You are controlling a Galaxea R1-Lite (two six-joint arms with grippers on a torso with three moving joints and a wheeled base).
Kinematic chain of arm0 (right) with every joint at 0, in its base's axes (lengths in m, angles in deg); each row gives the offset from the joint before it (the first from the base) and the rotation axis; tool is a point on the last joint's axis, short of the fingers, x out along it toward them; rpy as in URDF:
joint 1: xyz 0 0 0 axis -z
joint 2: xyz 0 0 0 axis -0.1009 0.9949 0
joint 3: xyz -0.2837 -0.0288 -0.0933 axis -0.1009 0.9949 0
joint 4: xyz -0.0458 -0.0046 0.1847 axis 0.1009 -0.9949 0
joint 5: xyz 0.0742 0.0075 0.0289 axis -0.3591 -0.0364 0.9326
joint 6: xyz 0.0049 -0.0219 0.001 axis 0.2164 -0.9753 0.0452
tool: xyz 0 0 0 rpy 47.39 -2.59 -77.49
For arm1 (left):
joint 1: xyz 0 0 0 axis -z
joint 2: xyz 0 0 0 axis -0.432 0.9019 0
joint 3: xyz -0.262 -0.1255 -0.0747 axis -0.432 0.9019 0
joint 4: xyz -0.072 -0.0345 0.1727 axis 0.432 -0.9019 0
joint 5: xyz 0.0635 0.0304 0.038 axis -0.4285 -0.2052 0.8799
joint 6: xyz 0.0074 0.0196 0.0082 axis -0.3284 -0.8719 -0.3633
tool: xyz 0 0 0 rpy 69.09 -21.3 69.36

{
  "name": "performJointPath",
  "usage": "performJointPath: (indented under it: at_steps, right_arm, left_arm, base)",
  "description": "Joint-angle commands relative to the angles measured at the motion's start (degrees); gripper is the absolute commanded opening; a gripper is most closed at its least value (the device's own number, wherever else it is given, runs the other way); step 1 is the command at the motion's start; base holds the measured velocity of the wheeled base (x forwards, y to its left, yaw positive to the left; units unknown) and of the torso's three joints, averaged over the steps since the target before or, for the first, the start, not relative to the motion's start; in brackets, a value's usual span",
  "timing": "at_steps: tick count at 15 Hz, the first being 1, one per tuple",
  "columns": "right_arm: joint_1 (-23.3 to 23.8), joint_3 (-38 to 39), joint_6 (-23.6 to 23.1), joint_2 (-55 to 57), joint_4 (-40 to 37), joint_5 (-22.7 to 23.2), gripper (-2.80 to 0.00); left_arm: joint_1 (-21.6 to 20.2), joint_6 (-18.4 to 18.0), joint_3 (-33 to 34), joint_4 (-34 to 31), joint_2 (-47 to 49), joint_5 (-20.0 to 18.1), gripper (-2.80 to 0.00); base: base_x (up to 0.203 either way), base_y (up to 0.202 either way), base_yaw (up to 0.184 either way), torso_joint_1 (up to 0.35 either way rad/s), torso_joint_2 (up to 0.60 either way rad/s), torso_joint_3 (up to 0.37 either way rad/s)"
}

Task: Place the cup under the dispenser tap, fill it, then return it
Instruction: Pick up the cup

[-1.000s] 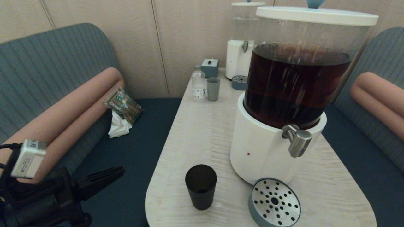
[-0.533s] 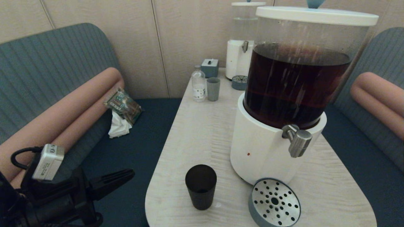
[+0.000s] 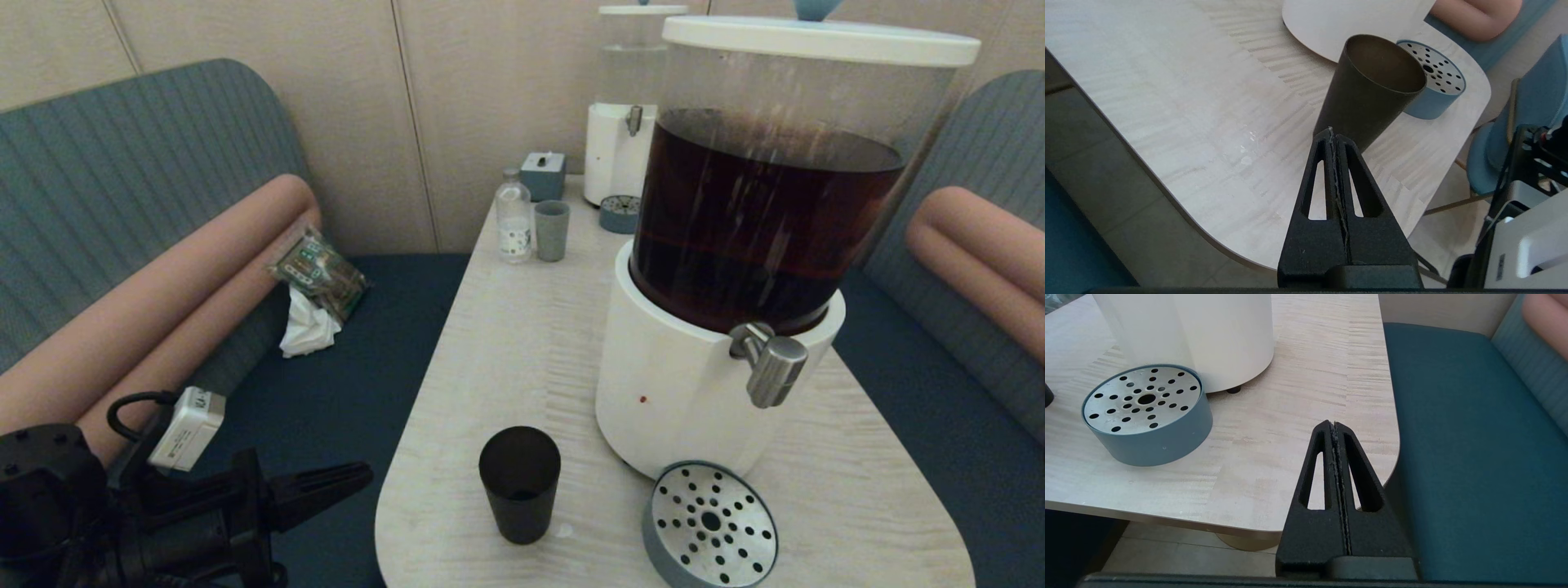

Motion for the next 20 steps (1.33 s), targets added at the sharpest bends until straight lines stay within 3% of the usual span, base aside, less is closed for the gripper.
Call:
performJointPath:
  at_steps: [1, 4, 5, 7, 10, 12, 13, 16, 20]
  right_arm:
    - [0.0, 0.4, 0.0, -0.2, 0.0, 0.0, -2.80]
    - [0.0, 0.4, 0.0, -0.2, 0.0, 0.0, -2.80]
    - [0.0, 0.4, 0.0, -0.2, 0.0, 0.0, -2.80]
    - [0.0, 0.4, 0.0, -0.2, 0.0, 0.0, -2.80]
    - [0.0, 0.4, 0.0, -0.2, 0.0, 0.0, -2.80]
    - [0.0, 0.4, 0.0, -0.2, 0.0, 0.0, -2.80]
    - [0.0, 0.4, 0.0, -0.2, 0.0, 0.0, -2.80]
    - [0.0, 0.4, 0.0, -0.1, 0.0, 0.0, -2.80]
    - [0.0, 0.4, 0.0, -0.2, 0.0, 0.1, -2.80]
  left_arm:
    - [0.0, 0.2, 0.0, 0.4, 0.5, -0.3, -2.80]
    - [0.1, -1.2, 0.6, 0.4, 1.2, -0.3, -2.80]
    - [0.1, -0.8, 0.5, 0.4, 1.2, -0.5, 0.00]
    - [1.7, 1.3, 0.4, 0.4, 1.3, -2.7, 0.00]
    - [2.3, 0.9, 0.6, 0.4, 3.4, -10.9, 0.00]
    - [2.4, 1.0, 0.9, 0.4, 3.5, -11.5, 0.00]
    - [2.4, -0.1, 0.9, 0.4, 4.0, -11.7, 0.00]
    - [2.4, -10.1, 1.0, 0.4, 5.7, -12.1, 0.00]
    - [2.5, -11.0, 0.2, 0.4, 8.0, -15.0, 0.00]
  base:
    - [0.000, 0.000, 0.000, 0.000, 0.00, 0.000]
    - [0.000, 0.000, 0.000, 0.000, 0.00, 0.000]
    - [0.000, 0.000, 0.000, 0.000, 0.00, 0.000]
    - [0.000, 0.000, 0.000, 0.000, 0.00, 0.000]
    - [0.000, 0.000, 0.000, 0.000, 0.00, 0.000]
    - [0.000, 0.000, 0.000, 0.000, 0.00, 0.000]
    - [0.000, 0.000, 0.000, 0.000, 0.00, 0.000]
    - [0.000, 0.000, 0.000, 0.000, 0.00, 0.000]
    - [0.000, 0.000, 0.000, 0.000, 0.00, 0.000]
